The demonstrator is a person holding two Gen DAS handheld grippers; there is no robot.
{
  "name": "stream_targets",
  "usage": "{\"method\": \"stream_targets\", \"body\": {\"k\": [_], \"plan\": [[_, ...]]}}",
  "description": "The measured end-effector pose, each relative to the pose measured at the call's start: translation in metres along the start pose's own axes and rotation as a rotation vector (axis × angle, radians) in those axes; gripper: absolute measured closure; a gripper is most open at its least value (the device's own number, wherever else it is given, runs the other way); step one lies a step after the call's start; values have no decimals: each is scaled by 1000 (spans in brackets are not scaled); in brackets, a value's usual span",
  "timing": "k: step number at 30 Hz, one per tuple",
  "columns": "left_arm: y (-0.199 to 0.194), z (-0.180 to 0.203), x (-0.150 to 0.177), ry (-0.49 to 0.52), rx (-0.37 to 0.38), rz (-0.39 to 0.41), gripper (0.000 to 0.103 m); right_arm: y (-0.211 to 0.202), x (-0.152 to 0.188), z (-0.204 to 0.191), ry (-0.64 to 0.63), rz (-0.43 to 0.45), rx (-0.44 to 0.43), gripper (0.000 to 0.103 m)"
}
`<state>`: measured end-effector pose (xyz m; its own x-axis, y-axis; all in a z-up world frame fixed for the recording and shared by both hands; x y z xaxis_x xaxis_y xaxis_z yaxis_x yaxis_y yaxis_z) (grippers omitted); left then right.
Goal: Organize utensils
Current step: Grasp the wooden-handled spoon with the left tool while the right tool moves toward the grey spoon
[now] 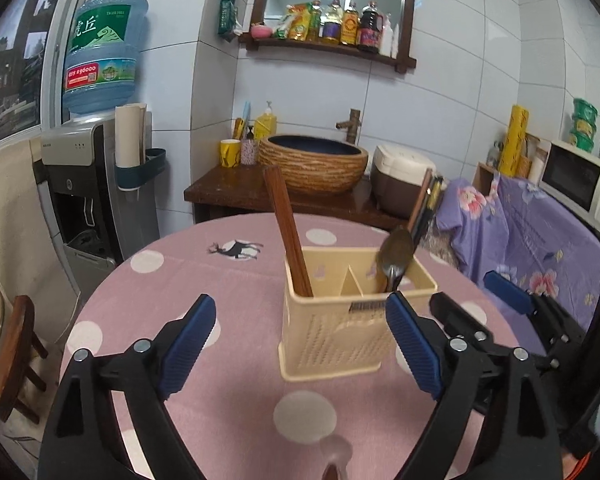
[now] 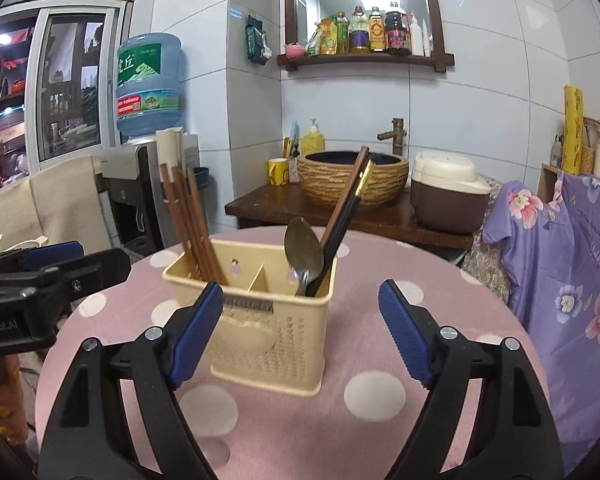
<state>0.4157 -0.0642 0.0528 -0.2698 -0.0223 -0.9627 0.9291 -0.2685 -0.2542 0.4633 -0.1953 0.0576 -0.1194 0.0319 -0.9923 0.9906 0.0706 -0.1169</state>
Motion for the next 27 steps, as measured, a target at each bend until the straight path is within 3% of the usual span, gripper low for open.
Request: {"method": "stream_targets", "body": {"k": [5, 13, 20, 27], "plan": [[-13, 7, 26, 14, 42, -48, 15, -26, 26, -2, -7, -73, -18, 21], [-33, 4, 72, 60, 8, -88, 16, -59, 60, 11, 4, -121, 20, 21], [-50, 4, 121, 53, 57, -211, 47, -73, 92, 14, 17, -178, 39, 21], [-64, 15, 162, 86, 99, -307, 59, -80, 124, 19, 56, -243, 53, 21]]}}
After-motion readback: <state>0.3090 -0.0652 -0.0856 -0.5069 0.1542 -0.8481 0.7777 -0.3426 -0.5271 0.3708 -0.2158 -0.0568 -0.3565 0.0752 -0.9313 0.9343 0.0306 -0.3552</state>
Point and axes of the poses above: each gripper's, at about its wrist camera, not at the fingertips, and y roughly the way its jaws point, z to its right, x to its underside, the point moved 10 cm from there along y, roughly the way its jaws point, and after that the axes turned 15 degrees about z, right-handed, at the moved point
